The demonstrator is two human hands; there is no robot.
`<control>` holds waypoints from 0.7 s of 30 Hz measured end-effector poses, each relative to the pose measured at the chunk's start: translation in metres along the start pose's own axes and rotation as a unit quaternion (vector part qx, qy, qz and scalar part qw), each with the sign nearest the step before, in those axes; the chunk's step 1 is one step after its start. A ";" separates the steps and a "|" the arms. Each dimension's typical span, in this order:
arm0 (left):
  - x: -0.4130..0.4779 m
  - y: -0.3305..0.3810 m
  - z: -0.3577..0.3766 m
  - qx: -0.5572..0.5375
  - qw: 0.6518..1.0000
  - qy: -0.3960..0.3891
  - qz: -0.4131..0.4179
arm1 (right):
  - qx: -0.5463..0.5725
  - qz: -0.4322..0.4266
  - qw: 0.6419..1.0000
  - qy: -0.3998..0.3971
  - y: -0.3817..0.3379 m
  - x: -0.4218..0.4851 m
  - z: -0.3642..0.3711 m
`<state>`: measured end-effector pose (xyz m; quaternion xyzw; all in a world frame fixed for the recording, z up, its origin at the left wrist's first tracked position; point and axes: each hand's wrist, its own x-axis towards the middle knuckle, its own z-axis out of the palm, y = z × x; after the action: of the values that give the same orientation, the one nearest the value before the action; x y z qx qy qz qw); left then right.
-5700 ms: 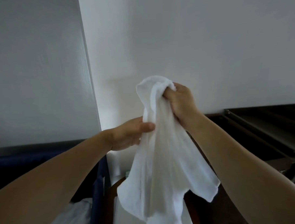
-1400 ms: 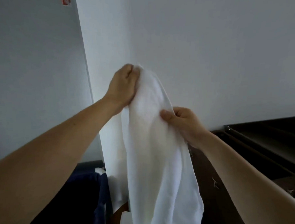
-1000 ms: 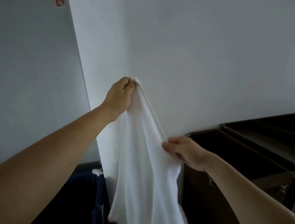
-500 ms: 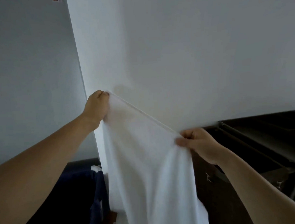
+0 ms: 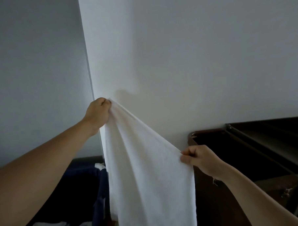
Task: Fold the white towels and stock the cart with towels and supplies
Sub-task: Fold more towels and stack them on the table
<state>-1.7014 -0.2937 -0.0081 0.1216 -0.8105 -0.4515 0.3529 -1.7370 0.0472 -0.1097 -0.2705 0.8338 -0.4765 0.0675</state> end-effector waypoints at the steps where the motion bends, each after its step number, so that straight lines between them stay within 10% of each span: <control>1: 0.001 -0.002 0.001 -0.005 1.000 0.004 -0.007 | 0.011 -0.001 1.000 0.013 0.001 -0.001 0.003; 21: 0.027 -0.023 -0.001 0.086 0.994 0.063 -0.018 | -0.127 0.028 0.990 0.052 0.046 -0.005 0.008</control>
<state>-1.7235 -0.3214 -0.0140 0.1936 -0.8202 -0.3782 0.3832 -1.7476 0.0620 -0.1530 -0.2280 0.8972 -0.3782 0.0026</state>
